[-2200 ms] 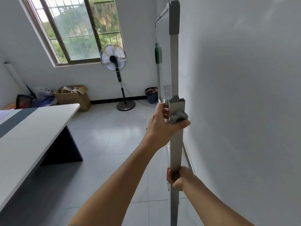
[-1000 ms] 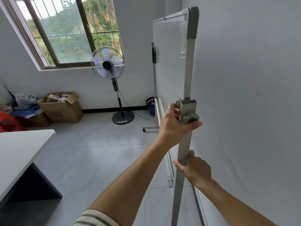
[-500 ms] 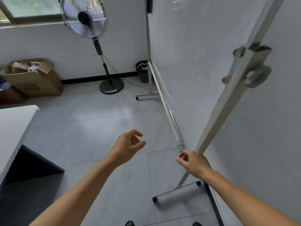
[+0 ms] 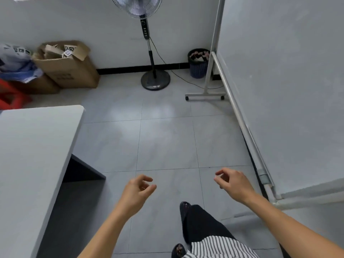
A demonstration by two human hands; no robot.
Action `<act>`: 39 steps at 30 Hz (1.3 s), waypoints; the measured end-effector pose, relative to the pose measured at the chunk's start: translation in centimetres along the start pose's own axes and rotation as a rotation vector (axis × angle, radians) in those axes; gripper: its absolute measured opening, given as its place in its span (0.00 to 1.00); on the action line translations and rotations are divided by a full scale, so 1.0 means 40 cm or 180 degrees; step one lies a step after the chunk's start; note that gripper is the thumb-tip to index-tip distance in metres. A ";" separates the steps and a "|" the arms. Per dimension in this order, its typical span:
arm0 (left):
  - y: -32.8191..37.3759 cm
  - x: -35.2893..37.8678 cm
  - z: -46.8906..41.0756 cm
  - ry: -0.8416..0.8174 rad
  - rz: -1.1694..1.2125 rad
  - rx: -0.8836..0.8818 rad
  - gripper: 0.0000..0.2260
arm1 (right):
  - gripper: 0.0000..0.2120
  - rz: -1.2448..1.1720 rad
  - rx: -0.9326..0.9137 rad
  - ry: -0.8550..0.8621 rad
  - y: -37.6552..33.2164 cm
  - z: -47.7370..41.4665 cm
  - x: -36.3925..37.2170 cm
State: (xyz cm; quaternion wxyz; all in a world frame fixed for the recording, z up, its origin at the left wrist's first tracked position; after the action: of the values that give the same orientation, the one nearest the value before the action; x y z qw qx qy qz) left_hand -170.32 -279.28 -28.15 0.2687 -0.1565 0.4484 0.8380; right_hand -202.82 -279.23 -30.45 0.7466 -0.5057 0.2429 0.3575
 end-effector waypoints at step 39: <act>1.335 -0.520 -2.004 -0.1128 -0.0797 0.1022 0.03 | 0.09 -0.1425 0.1163 0.1906 -0.366 -1.791 -0.844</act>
State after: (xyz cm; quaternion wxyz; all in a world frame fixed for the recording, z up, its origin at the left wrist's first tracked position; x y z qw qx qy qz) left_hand -183.38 -376.91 -26.03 0.4660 -0.0170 0.4987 0.7307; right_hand -212.63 -358.91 -24.01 0.7798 -0.4869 0.3928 -0.0255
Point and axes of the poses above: each hand's wrist, its own z-axis away from the middle knuckle, its own x-axis out of the palm, y = z × x, the point moved 9 cm from there along -z, towards the middle knuckle, and after that the axes turned 4 degrees about -x, right-handed, at the moved point
